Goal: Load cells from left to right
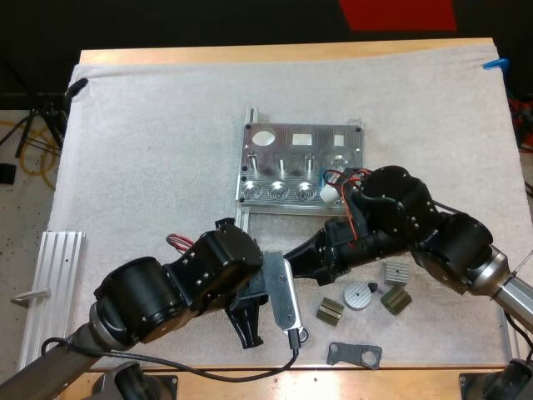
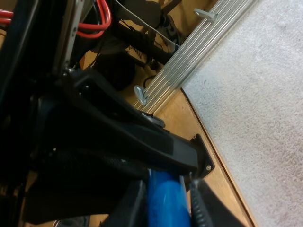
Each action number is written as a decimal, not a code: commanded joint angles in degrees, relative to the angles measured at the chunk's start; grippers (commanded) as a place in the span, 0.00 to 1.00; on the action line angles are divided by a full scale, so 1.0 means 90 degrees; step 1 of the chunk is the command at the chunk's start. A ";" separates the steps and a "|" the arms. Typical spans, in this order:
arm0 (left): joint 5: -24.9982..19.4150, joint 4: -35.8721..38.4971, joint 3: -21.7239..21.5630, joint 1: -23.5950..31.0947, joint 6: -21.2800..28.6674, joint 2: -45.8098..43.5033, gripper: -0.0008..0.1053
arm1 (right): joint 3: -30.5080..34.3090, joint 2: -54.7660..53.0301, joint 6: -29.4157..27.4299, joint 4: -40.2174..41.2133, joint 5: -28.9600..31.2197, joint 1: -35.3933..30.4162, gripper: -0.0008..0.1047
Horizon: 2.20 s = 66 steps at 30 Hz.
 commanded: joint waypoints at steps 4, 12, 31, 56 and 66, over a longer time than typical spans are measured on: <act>-0.0692 -0.0051 -0.0012 -0.0012 0.0026 -0.0061 0.73 | -0.0016 -0.0030 0.0012 -0.0020 -0.0083 0.0007 0.01; -0.1156 0.0566 -0.0012 -0.0012 -0.0304 -0.0722 0.89 | -0.0197 -0.0030 0.0151 0.0001 0.0895 -0.0011 0.01; -0.1297 0.0048 0.1333 -0.0012 -0.2906 -0.3227 0.89 | -0.2740 0.1580 -0.0990 0.3385 0.5032 -0.0236 0.01; -0.1465 -0.0794 0.1747 -0.0012 -0.3141 -0.3469 0.89 | -0.4054 0.4104 -0.1462 0.4410 0.6295 -0.1493 0.01; -0.1465 -0.0794 0.1747 -0.0012 -0.3141 -0.3469 0.89 | -0.4054 0.4458 -0.1649 0.4361 0.6309 -0.1493 0.01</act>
